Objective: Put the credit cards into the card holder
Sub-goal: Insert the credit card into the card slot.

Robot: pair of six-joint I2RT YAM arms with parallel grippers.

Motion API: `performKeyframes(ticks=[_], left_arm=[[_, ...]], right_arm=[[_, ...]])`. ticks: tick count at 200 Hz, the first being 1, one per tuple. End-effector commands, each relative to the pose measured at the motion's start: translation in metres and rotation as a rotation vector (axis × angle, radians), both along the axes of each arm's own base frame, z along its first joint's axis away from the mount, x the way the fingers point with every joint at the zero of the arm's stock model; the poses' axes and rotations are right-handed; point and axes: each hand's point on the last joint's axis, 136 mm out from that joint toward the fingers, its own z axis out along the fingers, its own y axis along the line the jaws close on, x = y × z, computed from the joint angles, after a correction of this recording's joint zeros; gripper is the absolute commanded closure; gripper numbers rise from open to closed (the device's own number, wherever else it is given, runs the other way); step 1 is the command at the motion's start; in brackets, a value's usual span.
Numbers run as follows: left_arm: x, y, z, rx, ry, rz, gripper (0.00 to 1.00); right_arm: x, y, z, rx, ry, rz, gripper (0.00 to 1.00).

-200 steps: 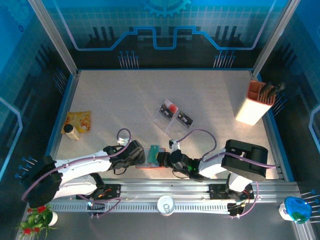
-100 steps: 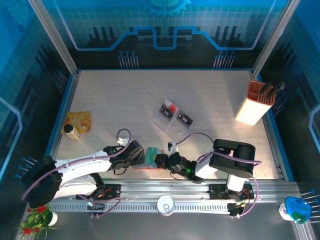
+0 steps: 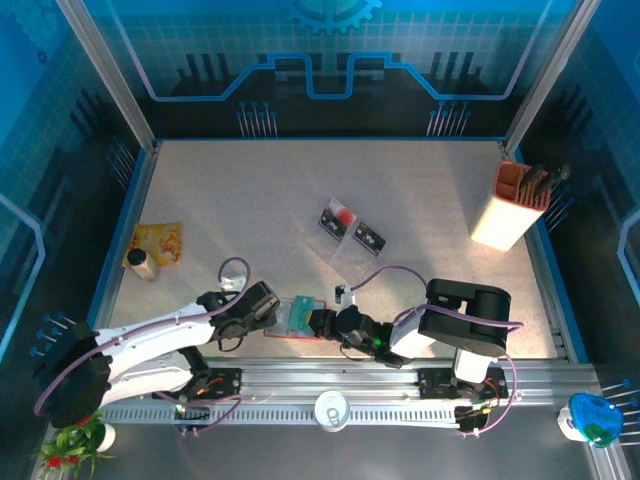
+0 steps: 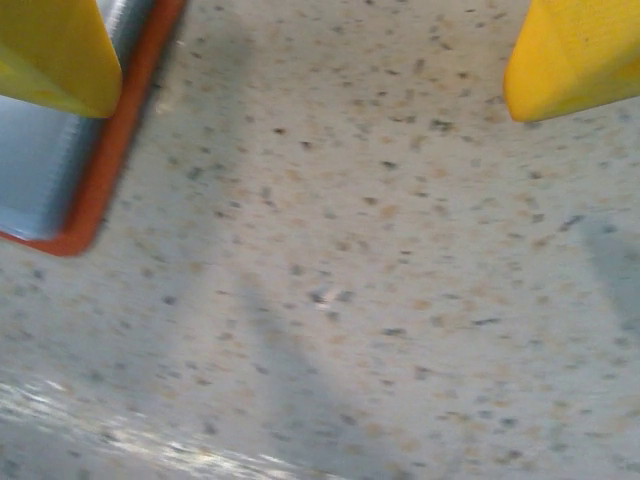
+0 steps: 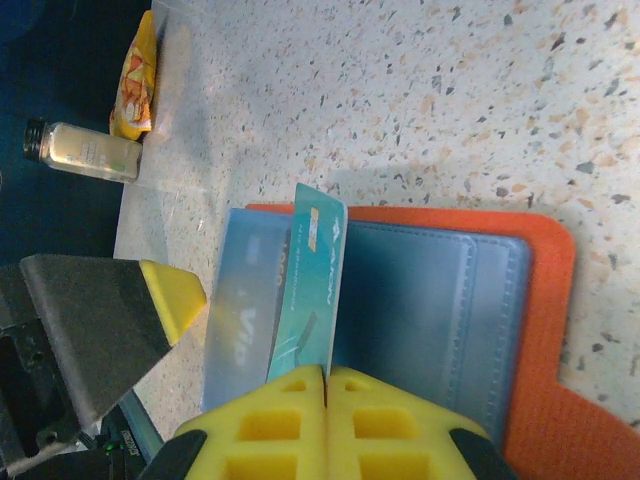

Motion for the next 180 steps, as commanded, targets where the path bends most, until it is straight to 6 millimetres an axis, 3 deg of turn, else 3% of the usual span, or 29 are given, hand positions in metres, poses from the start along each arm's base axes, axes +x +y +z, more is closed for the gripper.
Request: performKeyframes(ticks=[1,110,180], left_arm=[[-0.011,0.026,-0.004,0.072,0.022,0.09,0.01],[-0.017,-0.002,-0.035,-0.034,0.121,0.037,0.01],[-0.02,-0.004,-0.045,-0.052,0.135,0.027,0.01]], right_arm=[[-0.007,-0.006,-0.016,-0.066,0.017,0.005,1.0],[-0.008,0.003,-0.013,-0.058,0.019,0.031,1.0],[-0.01,0.01,-0.009,-0.062,0.011,0.047,1.0]])
